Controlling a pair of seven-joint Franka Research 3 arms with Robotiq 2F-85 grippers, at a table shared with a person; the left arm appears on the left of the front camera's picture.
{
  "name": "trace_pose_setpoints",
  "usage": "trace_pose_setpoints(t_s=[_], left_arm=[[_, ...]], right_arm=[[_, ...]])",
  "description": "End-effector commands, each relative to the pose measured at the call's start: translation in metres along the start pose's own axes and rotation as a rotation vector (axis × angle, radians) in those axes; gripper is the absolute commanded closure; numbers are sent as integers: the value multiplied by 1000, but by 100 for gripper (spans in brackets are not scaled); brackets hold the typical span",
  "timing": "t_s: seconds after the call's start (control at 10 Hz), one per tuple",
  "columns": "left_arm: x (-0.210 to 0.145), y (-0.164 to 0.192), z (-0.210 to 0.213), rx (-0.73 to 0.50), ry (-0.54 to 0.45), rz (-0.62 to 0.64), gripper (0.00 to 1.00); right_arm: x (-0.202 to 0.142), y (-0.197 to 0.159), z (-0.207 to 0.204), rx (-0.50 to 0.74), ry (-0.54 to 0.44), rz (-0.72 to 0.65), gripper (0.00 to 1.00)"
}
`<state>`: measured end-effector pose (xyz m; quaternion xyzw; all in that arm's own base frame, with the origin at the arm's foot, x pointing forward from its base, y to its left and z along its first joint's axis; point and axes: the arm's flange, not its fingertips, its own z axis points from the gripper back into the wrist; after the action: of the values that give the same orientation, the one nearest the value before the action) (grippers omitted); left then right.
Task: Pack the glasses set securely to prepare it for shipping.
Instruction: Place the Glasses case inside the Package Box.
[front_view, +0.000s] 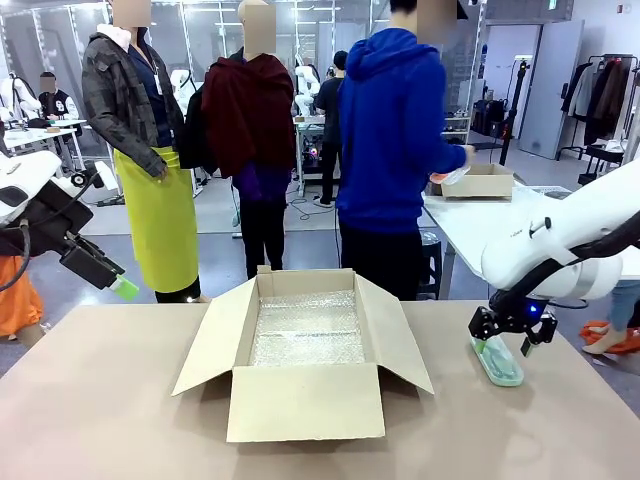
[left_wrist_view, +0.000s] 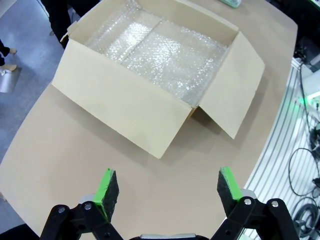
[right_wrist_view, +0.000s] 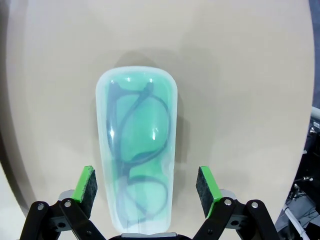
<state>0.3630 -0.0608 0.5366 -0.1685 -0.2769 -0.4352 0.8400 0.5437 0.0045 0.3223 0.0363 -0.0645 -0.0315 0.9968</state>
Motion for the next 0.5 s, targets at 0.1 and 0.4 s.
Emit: trace_pose_setpoints(t_s=[0.1,0.4], left_arm=[[0,1,2,-19,-12,-8,0],[0,1,2,-19,-12,-8,0]], right_arm=[[15,5,-6,15,23,-1,0],[21,6,-14,-24,59,-4,9]])
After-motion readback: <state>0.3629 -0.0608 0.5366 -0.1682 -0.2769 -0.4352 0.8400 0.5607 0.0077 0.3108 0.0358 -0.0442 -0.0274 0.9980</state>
